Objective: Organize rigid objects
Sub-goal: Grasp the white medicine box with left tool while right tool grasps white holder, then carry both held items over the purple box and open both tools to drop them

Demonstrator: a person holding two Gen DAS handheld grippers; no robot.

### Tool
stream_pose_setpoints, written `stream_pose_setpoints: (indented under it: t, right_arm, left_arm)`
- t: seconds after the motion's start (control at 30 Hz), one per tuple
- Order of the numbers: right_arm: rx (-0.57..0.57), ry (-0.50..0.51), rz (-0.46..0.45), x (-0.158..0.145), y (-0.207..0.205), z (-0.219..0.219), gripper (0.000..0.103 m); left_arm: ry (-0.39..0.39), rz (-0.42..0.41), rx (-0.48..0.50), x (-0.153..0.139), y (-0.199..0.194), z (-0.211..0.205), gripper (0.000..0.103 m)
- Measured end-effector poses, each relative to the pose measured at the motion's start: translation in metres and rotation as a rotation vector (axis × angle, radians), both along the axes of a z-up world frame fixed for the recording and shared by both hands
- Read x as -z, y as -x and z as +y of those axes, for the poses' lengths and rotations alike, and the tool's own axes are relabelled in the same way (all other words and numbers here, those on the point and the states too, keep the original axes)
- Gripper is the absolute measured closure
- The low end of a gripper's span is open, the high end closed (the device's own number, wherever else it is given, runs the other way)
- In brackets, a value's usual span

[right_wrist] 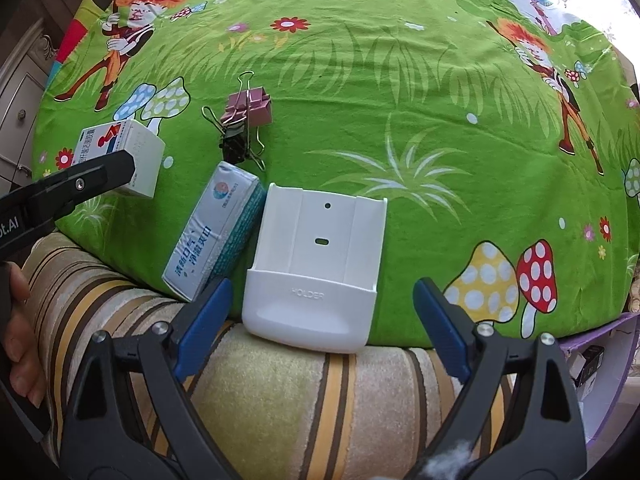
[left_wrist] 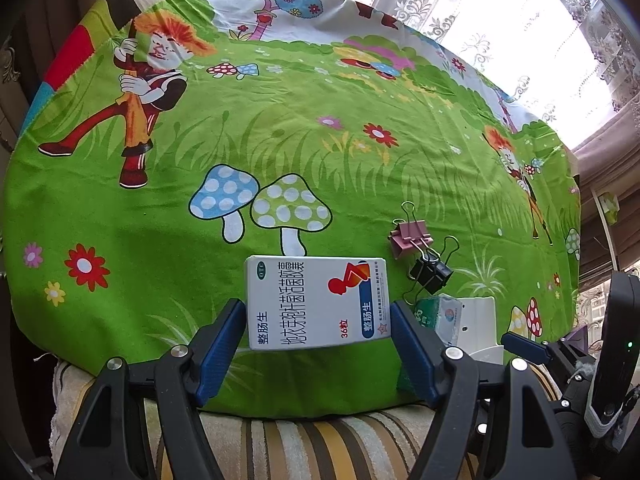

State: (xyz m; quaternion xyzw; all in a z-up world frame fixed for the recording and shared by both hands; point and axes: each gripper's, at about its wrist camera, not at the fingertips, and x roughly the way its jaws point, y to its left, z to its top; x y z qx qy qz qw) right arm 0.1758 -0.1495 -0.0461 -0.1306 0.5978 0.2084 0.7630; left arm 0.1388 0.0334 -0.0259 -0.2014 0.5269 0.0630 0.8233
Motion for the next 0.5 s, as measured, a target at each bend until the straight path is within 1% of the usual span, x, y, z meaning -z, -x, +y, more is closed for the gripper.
stream_pose_setpoints:
  t: [0.03, 0.07, 0.37, 0.5]
  right_arm:
    - [0.006, -0.001, 0.005, 0.001, -0.001, -0.001, 0.032]
    - [0.011, 0.001, 0.005, 0.001, -0.001, -0.002, 0.036]
    - [0.03, -0.032, -0.038, -0.011, 0.007, -0.013, 0.035]
    - [0.038, -0.055, -0.064, -0.022, 0.013, -0.023, 0.035]
  left_arm:
    - [-0.001, -0.002, 0.002, -0.001, 0.0, 0.0, 0.029]
    - [0.0, -0.004, 0.003, -0.001, 0.001, -0.001, 0.029]
    - [0.008, -0.019, -0.007, -0.008, 0.016, -0.004, 0.029]
    - [0.009, -0.029, 0.001, -0.014, 0.021, -0.009, 0.029]
